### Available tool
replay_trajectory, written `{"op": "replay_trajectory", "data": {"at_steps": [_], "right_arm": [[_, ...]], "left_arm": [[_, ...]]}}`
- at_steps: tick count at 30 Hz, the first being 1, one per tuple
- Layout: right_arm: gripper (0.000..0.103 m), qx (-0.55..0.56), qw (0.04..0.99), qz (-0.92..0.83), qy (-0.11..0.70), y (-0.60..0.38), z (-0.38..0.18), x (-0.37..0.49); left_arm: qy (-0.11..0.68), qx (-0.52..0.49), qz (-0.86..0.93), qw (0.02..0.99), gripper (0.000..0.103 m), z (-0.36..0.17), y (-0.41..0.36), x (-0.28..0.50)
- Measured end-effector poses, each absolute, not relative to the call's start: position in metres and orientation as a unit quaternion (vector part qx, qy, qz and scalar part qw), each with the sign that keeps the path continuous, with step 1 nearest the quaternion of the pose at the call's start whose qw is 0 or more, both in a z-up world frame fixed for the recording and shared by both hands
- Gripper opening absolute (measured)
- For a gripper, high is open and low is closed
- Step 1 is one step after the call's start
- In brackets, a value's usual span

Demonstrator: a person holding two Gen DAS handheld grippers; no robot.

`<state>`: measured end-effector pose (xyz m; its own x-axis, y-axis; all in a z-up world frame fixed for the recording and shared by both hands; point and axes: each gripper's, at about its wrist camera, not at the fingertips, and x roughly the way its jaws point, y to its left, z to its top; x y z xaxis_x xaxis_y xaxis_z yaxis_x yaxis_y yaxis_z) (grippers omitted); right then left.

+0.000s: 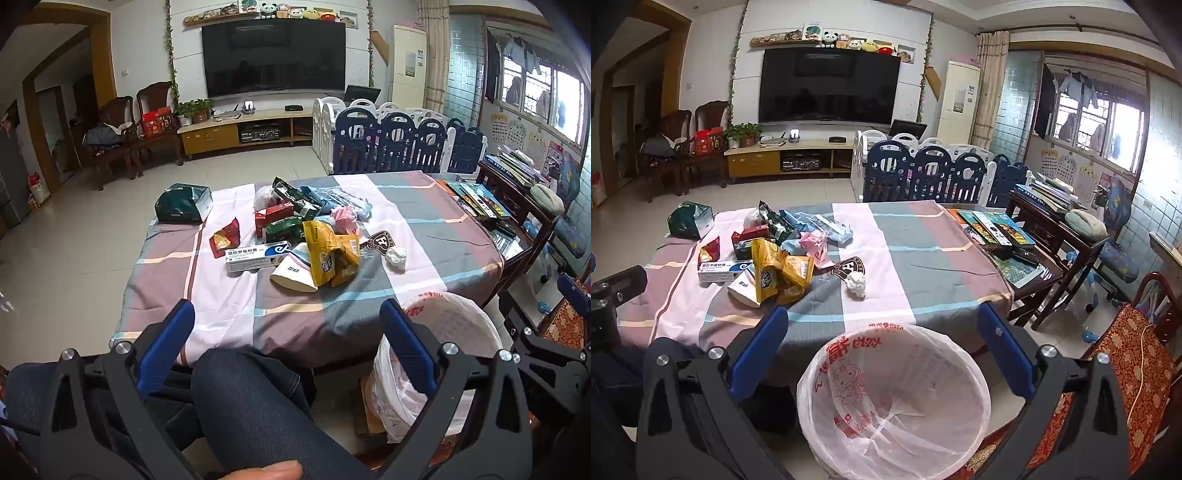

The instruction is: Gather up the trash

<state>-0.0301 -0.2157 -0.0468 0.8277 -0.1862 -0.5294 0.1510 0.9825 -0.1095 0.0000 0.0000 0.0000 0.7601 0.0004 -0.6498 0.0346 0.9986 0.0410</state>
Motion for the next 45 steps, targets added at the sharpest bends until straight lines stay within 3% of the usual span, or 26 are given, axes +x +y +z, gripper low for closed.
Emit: {"op": "replay_trajectory", "data": {"at_steps": [45], "right_arm": [[0.101,-0.024,0.951,-0.082,0.296,-0.217,-0.055,-0.025]], "left_arm": [[0.358,0.027,-0.009,0.933,0.100,-0.012,0.002,0.001]]}}
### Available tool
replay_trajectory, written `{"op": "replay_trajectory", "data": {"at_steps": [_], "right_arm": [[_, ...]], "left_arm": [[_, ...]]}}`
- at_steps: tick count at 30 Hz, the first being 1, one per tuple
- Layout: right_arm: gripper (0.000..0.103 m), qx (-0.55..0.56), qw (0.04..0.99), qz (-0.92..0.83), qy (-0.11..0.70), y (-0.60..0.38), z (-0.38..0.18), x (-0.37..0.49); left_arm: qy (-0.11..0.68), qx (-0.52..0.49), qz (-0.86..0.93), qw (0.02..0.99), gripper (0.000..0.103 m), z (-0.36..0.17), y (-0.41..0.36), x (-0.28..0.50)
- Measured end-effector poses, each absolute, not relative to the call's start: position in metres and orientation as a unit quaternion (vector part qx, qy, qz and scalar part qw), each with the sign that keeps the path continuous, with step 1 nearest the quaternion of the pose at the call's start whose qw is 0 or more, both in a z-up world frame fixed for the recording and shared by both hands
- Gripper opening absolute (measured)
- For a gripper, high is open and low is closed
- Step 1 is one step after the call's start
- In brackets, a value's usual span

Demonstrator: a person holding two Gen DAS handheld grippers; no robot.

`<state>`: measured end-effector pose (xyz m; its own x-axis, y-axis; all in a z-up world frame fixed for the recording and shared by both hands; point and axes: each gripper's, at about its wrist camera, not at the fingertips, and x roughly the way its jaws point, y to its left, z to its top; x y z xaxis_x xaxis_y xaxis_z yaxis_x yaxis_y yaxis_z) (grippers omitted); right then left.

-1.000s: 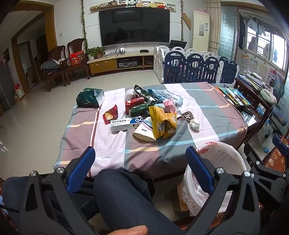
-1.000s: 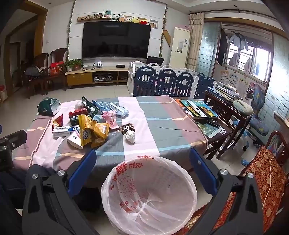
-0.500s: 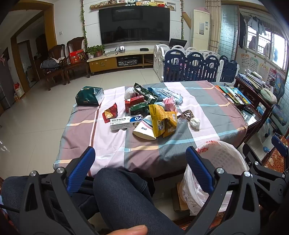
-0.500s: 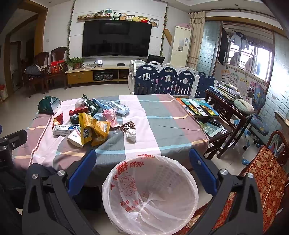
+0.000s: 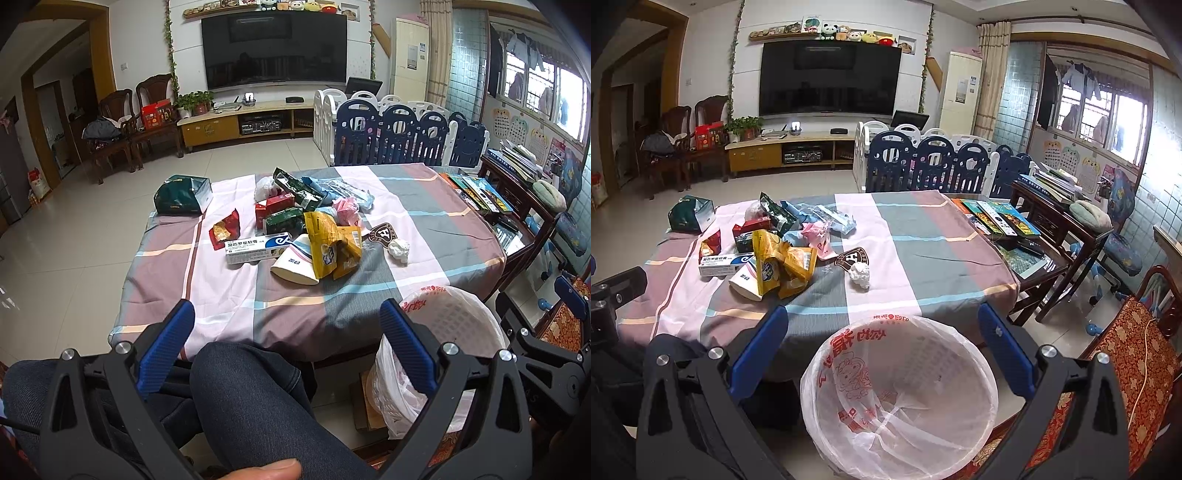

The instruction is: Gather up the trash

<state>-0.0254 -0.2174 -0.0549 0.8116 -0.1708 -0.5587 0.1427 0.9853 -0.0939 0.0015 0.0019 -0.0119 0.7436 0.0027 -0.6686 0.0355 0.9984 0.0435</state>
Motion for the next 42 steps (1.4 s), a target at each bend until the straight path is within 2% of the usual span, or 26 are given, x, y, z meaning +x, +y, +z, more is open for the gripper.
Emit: {"op": "replay_trajectory", "data": {"at_steps": [42], "right_arm": [[0.101,-0.026,0.946,-0.088,0.310,-0.216,-0.065,-0.022]], "left_arm": [[0.376,0.022,-0.010,0.926,0.100,-0.020,0.001,0.004]]}}
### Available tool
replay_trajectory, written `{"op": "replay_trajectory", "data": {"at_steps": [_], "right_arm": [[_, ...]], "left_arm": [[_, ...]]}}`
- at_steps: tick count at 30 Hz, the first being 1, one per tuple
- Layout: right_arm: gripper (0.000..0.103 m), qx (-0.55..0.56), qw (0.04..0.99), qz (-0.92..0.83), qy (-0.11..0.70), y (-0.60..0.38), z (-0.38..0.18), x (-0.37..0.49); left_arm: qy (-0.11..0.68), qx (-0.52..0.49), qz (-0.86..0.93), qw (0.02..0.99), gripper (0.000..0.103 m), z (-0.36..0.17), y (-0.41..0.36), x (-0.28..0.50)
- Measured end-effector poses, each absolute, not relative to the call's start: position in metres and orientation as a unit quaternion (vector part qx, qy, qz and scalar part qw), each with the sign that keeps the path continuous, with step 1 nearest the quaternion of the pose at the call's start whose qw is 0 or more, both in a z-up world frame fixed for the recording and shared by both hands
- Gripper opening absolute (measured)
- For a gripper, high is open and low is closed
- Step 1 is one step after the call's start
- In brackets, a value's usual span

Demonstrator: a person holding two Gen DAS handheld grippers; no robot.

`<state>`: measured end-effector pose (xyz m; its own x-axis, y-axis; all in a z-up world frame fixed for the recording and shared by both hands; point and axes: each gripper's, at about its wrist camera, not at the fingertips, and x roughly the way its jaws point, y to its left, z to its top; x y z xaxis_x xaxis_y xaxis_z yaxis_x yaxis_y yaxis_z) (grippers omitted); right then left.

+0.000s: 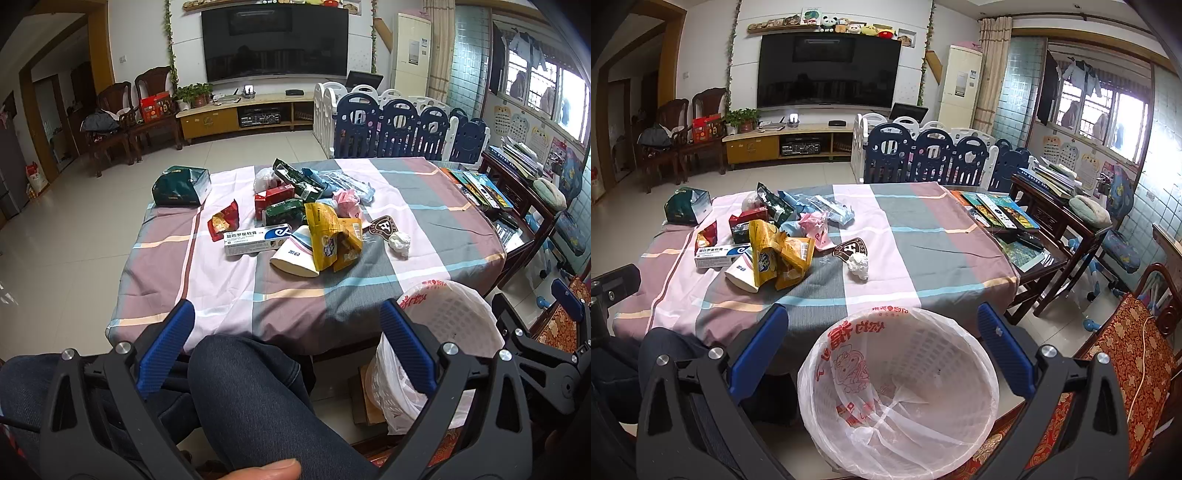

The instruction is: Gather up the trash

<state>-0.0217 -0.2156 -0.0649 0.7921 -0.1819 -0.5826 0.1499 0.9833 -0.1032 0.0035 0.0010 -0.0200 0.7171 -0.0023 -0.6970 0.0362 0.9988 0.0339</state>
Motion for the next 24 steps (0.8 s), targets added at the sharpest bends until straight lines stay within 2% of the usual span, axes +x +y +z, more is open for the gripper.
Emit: {"op": "replay_trajectory", "data": {"at_steps": [24], "right_arm": [[0.101,-0.026,0.944,-0.085,0.318,-0.2131,-0.0701,-0.0202]], "left_arm": [[0.382,0.020,-0.010,0.924,0.100,-0.0275,0.0016,0.0047]]}}
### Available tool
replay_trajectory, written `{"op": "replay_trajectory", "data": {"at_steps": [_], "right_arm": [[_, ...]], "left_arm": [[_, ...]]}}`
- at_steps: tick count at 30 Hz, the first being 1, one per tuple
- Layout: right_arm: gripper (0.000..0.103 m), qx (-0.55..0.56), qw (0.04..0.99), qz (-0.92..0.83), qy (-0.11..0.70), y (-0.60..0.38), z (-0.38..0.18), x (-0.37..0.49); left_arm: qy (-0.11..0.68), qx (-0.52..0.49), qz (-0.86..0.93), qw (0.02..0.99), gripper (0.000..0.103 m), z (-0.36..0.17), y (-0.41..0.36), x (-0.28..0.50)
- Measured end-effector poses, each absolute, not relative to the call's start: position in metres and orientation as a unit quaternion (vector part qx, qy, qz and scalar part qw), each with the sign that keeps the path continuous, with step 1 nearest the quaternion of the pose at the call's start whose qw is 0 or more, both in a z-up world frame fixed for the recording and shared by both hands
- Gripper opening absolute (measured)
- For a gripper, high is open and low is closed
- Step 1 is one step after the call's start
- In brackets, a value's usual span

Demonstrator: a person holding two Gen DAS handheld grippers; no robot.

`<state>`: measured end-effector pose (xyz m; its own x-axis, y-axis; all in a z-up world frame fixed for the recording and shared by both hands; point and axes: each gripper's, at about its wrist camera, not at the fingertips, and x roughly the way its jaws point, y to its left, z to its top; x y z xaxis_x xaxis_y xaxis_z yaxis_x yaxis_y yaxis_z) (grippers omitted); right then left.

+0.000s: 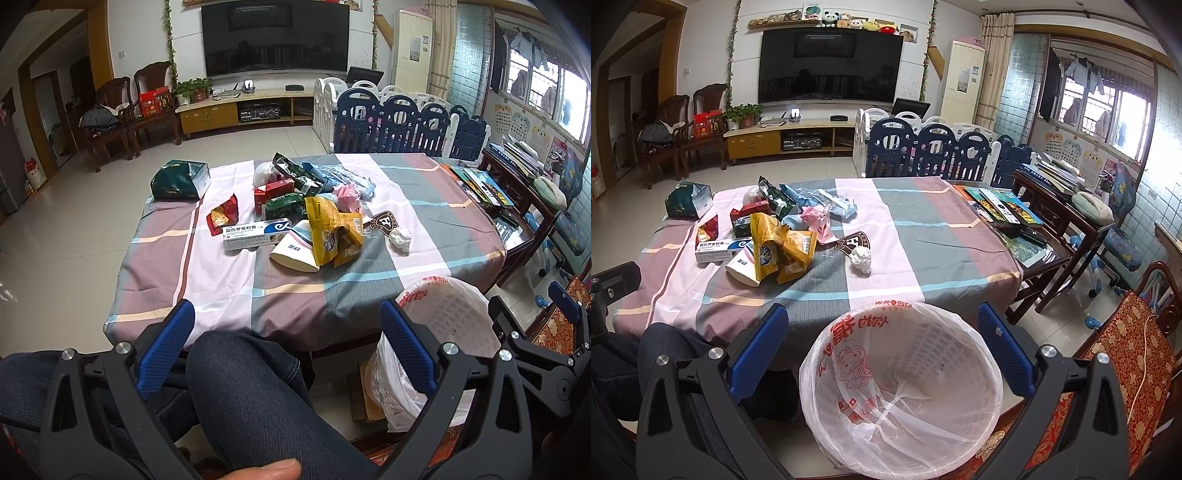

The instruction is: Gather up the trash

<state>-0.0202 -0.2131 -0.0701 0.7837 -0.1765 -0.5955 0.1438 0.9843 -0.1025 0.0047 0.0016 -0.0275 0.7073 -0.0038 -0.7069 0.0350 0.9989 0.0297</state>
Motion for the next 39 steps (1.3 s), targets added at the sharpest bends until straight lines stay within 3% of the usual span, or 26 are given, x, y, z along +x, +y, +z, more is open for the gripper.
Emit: {"op": "replay_trajectory", "data": {"at_steps": [39], "right_arm": [[0.101,-0.034,0.935,-0.103,0.337,-0.217,-0.088,-0.006]], "left_arm": [[0.419,0.008,-0.011,0.908,0.100,-0.049,0.009,0.024]]}}
